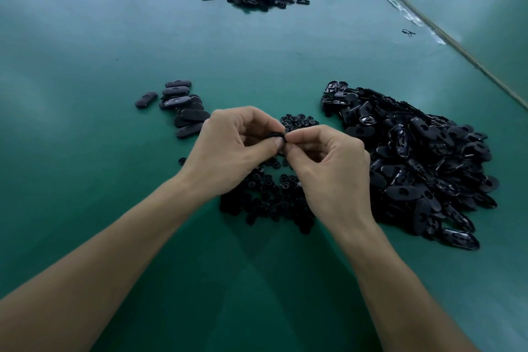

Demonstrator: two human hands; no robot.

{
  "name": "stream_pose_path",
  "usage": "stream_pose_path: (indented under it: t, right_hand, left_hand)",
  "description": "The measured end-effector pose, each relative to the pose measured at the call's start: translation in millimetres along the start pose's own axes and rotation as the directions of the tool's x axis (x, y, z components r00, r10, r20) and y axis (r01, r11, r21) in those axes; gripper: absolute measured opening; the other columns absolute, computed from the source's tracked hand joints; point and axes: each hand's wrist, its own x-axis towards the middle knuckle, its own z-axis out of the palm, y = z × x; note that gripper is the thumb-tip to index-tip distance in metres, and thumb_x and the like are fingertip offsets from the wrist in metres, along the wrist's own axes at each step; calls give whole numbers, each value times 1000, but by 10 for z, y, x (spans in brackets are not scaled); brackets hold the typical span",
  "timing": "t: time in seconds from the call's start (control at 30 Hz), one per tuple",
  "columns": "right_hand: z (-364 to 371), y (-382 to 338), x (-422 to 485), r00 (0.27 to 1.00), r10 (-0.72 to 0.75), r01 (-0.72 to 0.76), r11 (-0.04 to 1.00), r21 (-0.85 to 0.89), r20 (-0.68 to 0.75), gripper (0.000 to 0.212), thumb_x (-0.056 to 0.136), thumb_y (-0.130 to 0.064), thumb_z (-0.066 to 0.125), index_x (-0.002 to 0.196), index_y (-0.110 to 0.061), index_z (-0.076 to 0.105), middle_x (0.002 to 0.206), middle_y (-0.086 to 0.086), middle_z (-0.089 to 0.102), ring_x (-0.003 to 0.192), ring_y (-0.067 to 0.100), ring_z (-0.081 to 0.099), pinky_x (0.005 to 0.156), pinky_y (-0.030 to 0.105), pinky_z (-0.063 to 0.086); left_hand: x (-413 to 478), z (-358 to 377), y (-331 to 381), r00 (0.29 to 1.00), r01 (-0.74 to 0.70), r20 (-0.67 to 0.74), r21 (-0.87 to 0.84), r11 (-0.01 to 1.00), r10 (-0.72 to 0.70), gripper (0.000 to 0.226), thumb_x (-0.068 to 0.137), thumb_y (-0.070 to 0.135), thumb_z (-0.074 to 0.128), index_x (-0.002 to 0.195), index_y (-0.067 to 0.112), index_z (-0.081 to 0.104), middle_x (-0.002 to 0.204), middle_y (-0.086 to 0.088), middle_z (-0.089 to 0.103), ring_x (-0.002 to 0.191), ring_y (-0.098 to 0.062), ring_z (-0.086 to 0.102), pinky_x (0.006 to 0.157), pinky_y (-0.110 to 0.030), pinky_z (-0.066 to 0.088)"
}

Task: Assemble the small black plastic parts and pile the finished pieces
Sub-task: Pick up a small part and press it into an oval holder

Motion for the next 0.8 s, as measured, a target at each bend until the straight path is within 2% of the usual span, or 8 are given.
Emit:
stream_pose_path:
  t: [0.07,0.37,0.53,0.63,0.7,0.8]
  right_hand:
    - [3,-11,0,1000,-13,13,1000,8,14,22,85,-10,77,82,-32,75,78,-19,74,70,-4,69,68,15,54]
    - [-53,-42,17,998,-27,24,999,37,60,24,84,-7,78,86,-30,77,78,-14,76,72,-1,71,68,21,59]
    - [-65,-20,45,999,-50,50,999,-14,7,18,83,-12,80,90,-29,78,74,-13,73,69,1,69,69,14,54]
    - [-97,-4,72,998,-25,25,1000,-5,55,19,84,-13,79,99,-26,77,83,-10,74,76,1,69,76,16,54]
    - [-114,1,89,993,7,-12,999,46,116,18,86,-11,77,97,-26,77,85,-9,76,81,2,72,79,21,57]
    - [-142,6,104,985,40,-59,992,112,165,17,86,-9,77,90,-26,77,83,-8,77,80,7,73,67,21,57]
  left_hand:
    - [1,-9,-5,1000,2,-4,14,1000,-2,21,84,-1,76,86,20,72,80,0,77,75,-12,72,77,-28,60]
    - [1,-20,-17,1000,-19,4,78,997,19,28,82,-1,77,86,26,69,80,0,75,73,-9,69,74,-25,58]
    - [20,-47,-29,1000,12,-4,57,998,-12,25,84,2,77,89,25,70,81,-3,76,73,-14,71,75,-31,60]
    - [18,-67,-11,999,33,39,10,999,-34,23,85,2,76,90,23,70,83,-5,76,72,-11,69,75,-31,59]
    - [19,-70,-6,997,55,64,-11,998,-54,21,85,2,76,90,21,71,82,-5,76,70,-10,69,74,-30,60]
    - [25,-69,1,993,97,79,-69,993,-92,19,84,1,77,91,17,72,76,-2,75,68,-10,70,69,-25,60]
